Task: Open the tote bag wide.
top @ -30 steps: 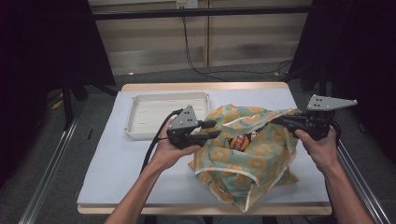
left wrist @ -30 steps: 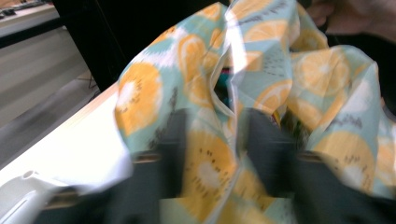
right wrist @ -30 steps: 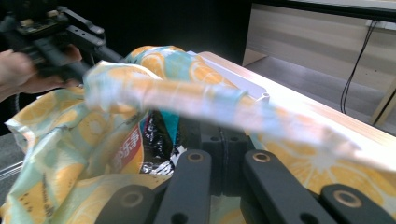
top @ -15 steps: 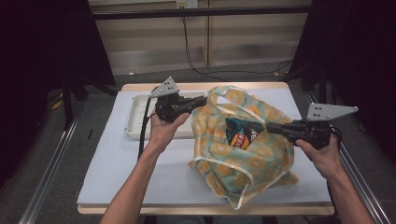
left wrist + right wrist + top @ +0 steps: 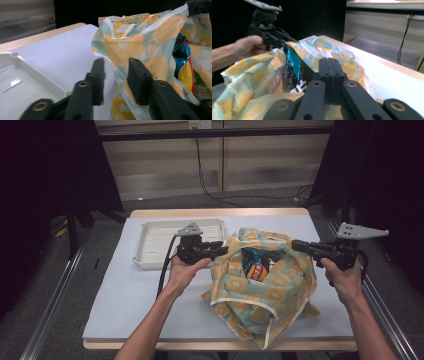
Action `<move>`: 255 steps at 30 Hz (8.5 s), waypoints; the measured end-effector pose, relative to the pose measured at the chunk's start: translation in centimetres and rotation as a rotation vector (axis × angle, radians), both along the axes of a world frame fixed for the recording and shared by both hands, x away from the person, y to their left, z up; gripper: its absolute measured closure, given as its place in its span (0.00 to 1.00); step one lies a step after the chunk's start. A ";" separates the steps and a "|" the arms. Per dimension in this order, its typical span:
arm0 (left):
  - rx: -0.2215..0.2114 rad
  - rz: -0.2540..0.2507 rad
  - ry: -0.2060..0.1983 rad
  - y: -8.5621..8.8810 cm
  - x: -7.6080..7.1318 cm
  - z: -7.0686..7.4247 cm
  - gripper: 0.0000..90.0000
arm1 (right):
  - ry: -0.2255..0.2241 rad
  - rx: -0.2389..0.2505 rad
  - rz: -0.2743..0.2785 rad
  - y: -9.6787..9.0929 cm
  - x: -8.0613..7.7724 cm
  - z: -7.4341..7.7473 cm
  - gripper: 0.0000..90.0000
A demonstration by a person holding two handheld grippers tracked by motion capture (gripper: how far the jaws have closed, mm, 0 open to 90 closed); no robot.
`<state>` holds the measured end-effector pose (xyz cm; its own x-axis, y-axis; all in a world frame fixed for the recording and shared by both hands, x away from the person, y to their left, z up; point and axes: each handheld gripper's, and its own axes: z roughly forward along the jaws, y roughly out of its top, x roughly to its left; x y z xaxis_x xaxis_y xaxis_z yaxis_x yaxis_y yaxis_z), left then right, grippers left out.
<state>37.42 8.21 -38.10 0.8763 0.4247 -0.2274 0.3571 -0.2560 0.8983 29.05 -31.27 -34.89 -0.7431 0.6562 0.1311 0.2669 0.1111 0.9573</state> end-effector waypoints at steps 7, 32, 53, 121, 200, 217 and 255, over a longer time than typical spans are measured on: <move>-0.107 0.001 -0.090 2.9 -2.2 1.9 0.61 | 0.015 -0.018 -0.059 0.1 1.3 -0.7 1.00; -0.009 -0.112 -0.090 -2.4 -2.7 0.2 0.56 | -0.016 -0.096 0.045 2.9 0.2 1.5 0.63; 0.042 -0.301 -0.148 -1.7 -7.1 0.8 1.00 | 0.071 -0.025 -0.064 2.0 5.1 -0.3 1.00; 0.080 -0.602 -0.113 -3.3 -15.9 -2.2 1.00 | 0.145 -0.107 -0.216 -2.2 1.1 -4.5 0.91; 0.085 -0.212 0.009 -1.2 -5.4 -4.0 1.00 | 0.091 -0.151 0.019 3.9 -4.9 -2.7 0.68; 0.074 -0.196 0.039 -0.9 -4.9 -4.2 1.00 | 0.062 -0.227 0.133 5.6 -3.8 -2.6 0.68; 0.075 -0.146 0.088 2.0 -5.0 -4.7 0.95 | 0.131 -0.198 0.054 -0.6 -9.1 -5.4 0.85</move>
